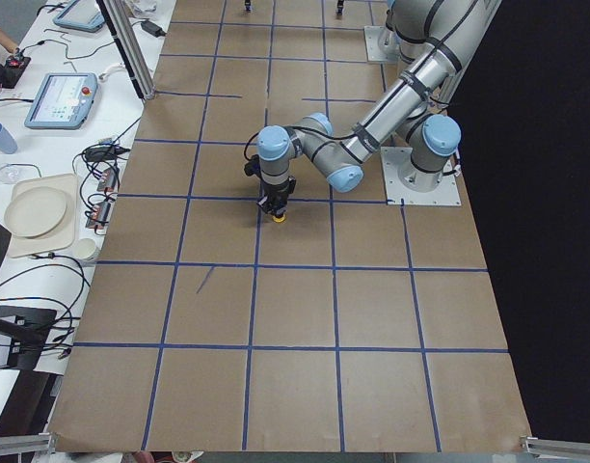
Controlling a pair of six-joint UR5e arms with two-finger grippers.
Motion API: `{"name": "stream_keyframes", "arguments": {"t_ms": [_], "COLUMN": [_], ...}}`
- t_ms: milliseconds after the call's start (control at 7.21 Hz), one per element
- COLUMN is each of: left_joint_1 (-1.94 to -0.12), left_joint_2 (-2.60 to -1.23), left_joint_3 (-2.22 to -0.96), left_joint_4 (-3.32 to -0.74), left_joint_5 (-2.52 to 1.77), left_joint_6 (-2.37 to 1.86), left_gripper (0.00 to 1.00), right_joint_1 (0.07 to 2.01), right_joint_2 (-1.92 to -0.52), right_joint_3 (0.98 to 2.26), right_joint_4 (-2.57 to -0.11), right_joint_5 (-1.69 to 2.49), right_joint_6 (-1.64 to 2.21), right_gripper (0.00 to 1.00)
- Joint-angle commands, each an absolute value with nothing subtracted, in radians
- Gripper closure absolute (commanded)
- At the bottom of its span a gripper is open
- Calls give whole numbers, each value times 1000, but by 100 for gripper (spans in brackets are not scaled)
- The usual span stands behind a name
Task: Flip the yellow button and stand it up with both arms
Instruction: 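Lift the button and swing it toward the right gripper while the right gripper rotates up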
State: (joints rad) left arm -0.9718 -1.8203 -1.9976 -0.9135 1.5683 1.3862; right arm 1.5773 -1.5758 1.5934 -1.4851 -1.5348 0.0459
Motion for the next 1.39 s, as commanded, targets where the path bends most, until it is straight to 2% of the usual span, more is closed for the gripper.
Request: {"name": "stream_keyframes", "arguments": {"t_ms": [0,277,693,970,1248], "left_joint_1": [-973,-992,-1086,-1103,-1226], "left_joint_2": [-1818,-1726,-1568,-1546,-1526], "left_joint_3": [-1993,-1985,-1956,-1899,-1902], "left_joint_4": [-922,-1048,-1399,-1613,-1672], "left_joint_5": [1585,1530,1299,914,656], "left_joint_6": [1385,1367,1280,1177,1019], "left_gripper": [78,79,79,79,82], "right_joint_1": [1578,1577,1548,1461,1425], "right_joint_2": [-1577,-1577,-1572,-1580,-1568], "right_joint_3": [1594,1594,1577,1574,1574], "right_joint_4": [-1483,-1480,-1480,-1476,-1479], "right_joint_5": [-1536,-1537,-1485,-1396,-1343], "right_joint_6": [46,46,48,48,48], "right_gripper": [0,0,0,0,0]}}
